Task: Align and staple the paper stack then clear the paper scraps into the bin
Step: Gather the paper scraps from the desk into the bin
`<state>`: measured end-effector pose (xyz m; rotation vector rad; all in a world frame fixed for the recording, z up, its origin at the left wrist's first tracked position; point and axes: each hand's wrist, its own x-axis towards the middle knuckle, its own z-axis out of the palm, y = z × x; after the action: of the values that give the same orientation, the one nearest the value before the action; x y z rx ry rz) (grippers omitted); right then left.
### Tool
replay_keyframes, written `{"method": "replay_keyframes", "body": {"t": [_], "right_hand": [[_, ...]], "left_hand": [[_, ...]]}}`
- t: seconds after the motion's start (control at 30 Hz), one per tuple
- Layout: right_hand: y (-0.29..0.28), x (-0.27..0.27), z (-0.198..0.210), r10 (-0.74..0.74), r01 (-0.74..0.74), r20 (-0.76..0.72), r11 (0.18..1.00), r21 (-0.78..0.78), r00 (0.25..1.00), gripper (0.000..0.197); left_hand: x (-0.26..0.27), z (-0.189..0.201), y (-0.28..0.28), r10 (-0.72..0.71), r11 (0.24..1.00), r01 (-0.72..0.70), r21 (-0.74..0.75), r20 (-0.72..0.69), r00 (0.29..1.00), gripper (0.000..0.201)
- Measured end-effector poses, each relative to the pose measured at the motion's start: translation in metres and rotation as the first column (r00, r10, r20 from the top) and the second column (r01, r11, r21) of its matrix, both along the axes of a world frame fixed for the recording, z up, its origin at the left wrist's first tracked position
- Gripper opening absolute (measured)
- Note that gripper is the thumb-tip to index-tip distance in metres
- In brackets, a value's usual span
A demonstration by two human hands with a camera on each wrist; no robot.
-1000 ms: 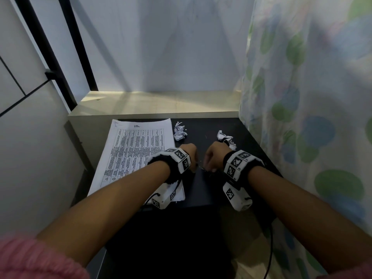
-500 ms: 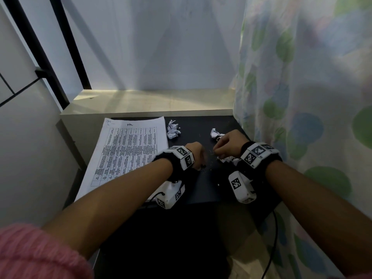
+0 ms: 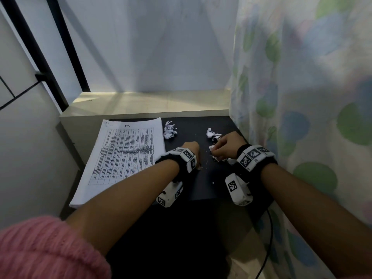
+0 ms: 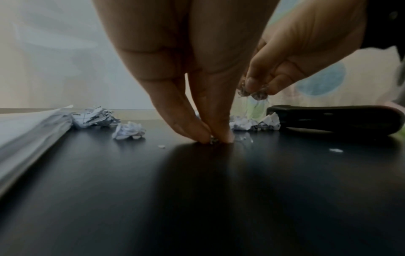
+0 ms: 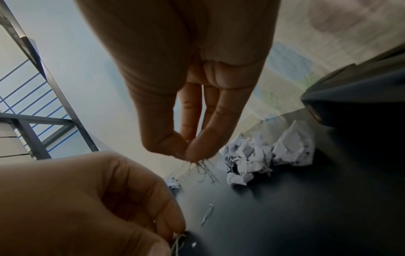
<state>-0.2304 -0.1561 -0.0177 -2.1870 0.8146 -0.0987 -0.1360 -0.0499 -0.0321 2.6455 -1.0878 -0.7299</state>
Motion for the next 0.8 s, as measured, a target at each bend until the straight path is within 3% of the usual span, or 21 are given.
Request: {"method": "replay_keyframes", "body": {"t": [0.13, 0.3, 0.47, 0.67, 0.8], "right_hand": [[-0.002, -0.005, 0.001, -0.012, 0.012, 0.015, 1.0, 0.011, 1.0, 0.026], [-0.003, -0.01, 0.002, -0.008, 0.008, 0.021, 1.0, 0.013, 1.0, 0.026], [0.0, -0.01, 0.002, -0.032, 0.031, 0.021, 0.999, 0.011, 0.999, 0.028], [0.01, -0.013, 0.004, -0.016, 0.016, -0.005, 1.0, 0.013, 1.0, 0.013], [0.01, -0.014, 0.003, -0.012, 0.013, -0.023, 1.0, 0.027, 1.0, 0.017]], "left_hand": [[-0.001, 0.003, -0.002, -0.003, 1.0, 0.003, 0.011, -0.009, 1.0, 0.046], [-0.005, -0.001, 0.002, 0.0, 1.0, 0.001, -0.007, 0.085, 0.996, 0.033], [-0.01, -0.004, 0.003, 0.016, 1.0, -0.019, 0.022, 0.124, 0.992, 0.047], [-0.007, -0.001, -0.004, 0.082, 0.996, -0.083, 0.014, 0.052, 0.995, 0.034], [-0.009, 0.002, -0.006, 0.081, 0.997, -0.082, 0.01, 0.074, 0.994, 0.033]]}}
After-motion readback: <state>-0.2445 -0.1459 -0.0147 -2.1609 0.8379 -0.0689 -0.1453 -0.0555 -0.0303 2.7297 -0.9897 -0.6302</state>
